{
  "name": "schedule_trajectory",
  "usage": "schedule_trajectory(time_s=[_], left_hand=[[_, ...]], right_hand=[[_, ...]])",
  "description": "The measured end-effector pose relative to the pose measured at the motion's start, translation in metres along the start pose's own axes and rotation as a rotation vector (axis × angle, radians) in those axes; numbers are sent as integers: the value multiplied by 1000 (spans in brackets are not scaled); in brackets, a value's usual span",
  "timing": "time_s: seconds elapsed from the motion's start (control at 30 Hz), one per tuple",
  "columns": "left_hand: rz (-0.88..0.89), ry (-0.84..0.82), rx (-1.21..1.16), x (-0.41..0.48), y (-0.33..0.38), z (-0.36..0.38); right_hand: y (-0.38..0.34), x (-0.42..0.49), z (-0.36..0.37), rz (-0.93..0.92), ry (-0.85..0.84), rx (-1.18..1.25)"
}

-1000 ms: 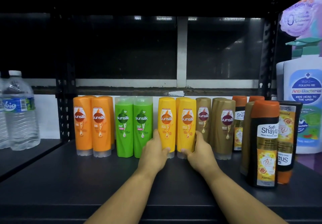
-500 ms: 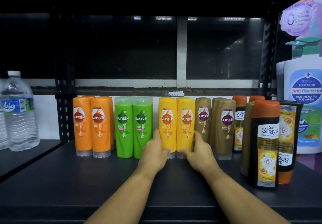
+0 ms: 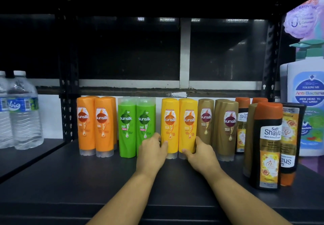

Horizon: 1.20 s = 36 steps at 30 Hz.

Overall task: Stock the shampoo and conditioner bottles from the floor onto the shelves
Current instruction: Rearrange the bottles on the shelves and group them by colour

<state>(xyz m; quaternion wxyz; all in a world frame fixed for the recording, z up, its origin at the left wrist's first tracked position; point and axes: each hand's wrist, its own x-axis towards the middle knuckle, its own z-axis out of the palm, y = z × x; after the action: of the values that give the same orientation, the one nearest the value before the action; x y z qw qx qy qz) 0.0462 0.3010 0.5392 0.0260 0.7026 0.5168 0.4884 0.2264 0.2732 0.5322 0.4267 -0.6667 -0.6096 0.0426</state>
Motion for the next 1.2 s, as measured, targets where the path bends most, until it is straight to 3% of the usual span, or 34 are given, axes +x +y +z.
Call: schedule_trajectory(time_s=[0.1,0.2,0.4,0.7,0.97,1.2], left_hand=[[114,-48,-3,-4,-2,-4],[241,-272,-41,-9,1,-2],[333,-488,-99,-16,9,1],[429,-791,47,-28,31,0],[497,-920,123,-33,38,1],[516,-912,10,-35,59,4]], right_hand=[[-3,-4,0,26,-3,-161],[-4,-12,-3,10,-28,-304],[1,-43,-32,-47,-202,-388],[25,-114,-103,-91,-373,-445],[40,-154,-132,-160,-167,-370],[60,-139,-152,66,330,-32]])
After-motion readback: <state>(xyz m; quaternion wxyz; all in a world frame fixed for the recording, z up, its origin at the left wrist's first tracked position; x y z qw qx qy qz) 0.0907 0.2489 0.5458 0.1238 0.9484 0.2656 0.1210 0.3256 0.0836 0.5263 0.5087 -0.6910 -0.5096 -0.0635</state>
